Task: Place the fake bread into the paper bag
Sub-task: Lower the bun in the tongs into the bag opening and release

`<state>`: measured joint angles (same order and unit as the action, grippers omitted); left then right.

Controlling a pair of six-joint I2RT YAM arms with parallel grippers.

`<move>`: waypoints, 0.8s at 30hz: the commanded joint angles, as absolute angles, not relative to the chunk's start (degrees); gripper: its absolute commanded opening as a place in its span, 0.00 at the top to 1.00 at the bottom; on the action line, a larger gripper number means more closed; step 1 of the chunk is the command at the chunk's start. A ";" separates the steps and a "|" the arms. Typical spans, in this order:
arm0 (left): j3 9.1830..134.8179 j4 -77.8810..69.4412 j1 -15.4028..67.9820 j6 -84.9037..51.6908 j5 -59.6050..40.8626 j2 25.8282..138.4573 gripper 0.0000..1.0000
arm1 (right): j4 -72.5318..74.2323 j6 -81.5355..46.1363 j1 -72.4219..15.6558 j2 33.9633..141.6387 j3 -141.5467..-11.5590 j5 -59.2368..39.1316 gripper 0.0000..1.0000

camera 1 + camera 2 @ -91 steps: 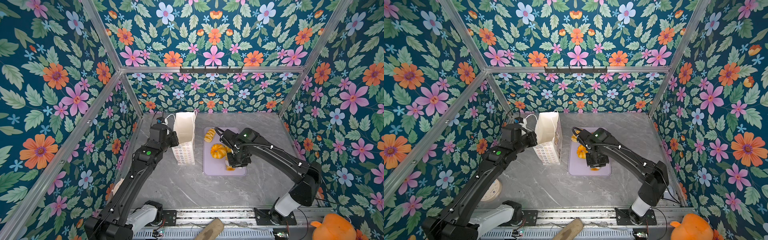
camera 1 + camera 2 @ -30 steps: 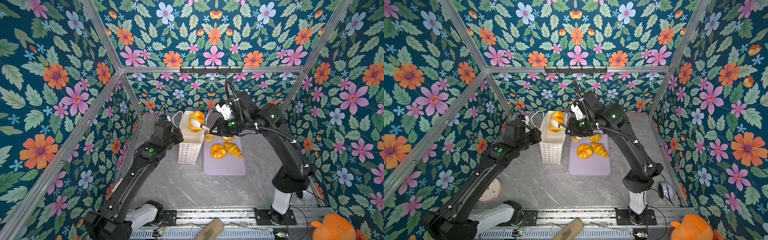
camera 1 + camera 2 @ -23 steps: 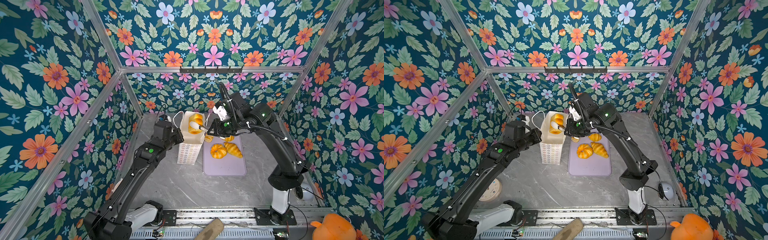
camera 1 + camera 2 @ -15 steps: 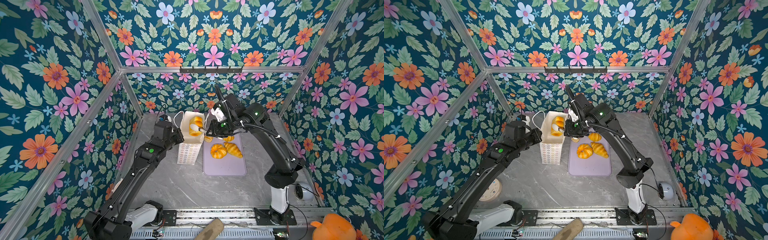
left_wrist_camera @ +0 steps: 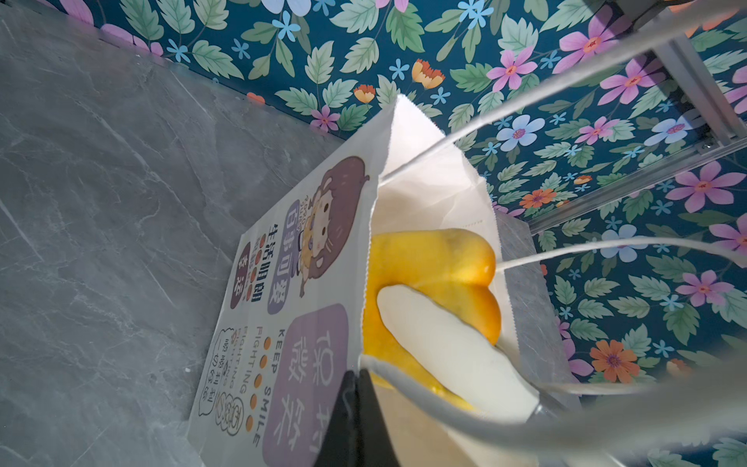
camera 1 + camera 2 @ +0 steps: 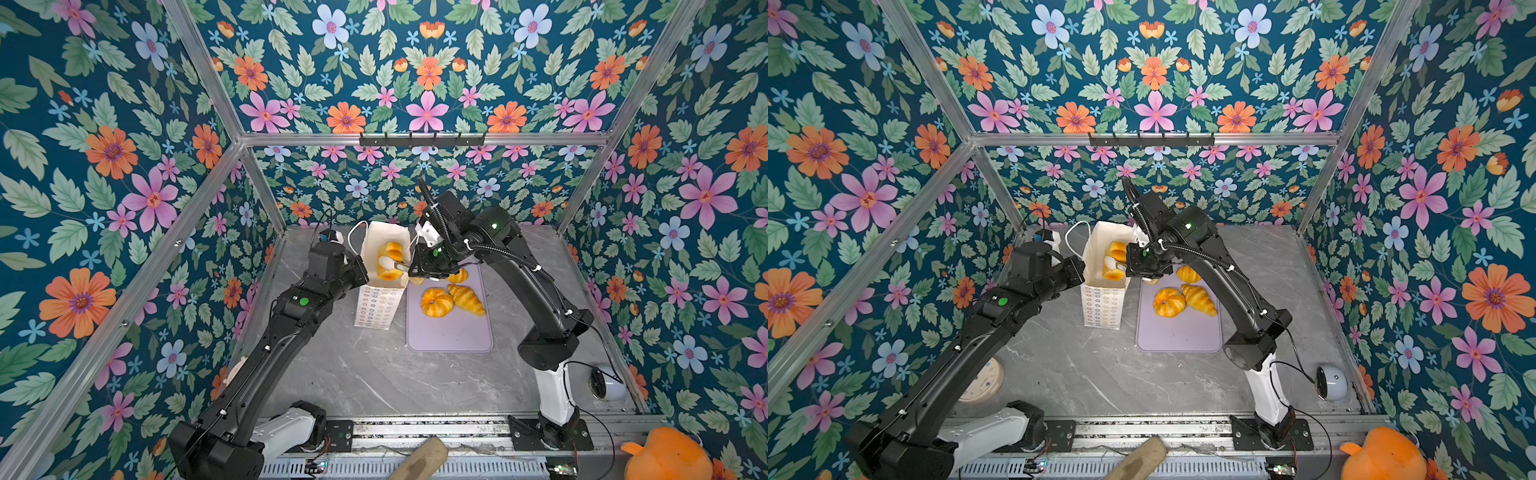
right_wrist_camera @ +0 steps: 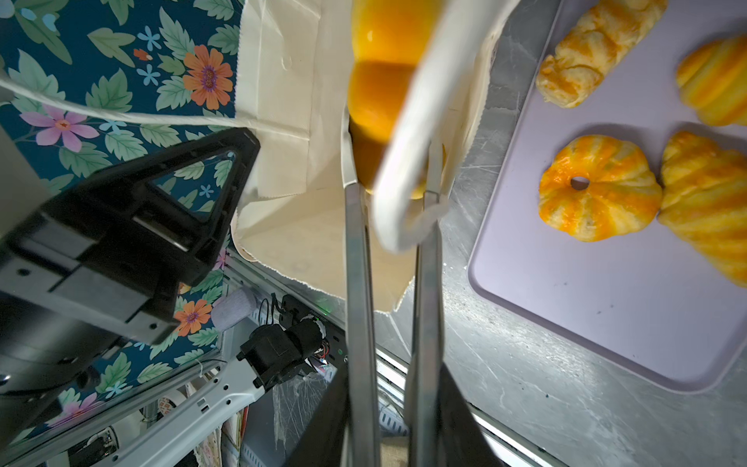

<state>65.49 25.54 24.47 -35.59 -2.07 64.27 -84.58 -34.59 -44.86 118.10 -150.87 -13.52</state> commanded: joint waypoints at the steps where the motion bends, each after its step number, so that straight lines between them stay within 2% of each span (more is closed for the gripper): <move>1: 65.52 23.65 24.43 -35.47 -2.37 64.15 1.00 | -84.38 -35.29 -45.04 118.44 -151.34 -14.61 0.69; 24: 64.01 23.29 24.43 -35.76 -2.14 63.59 1.00 | -83.33 -35.52 -45.35 119.56 -151.44 -14.07 0.60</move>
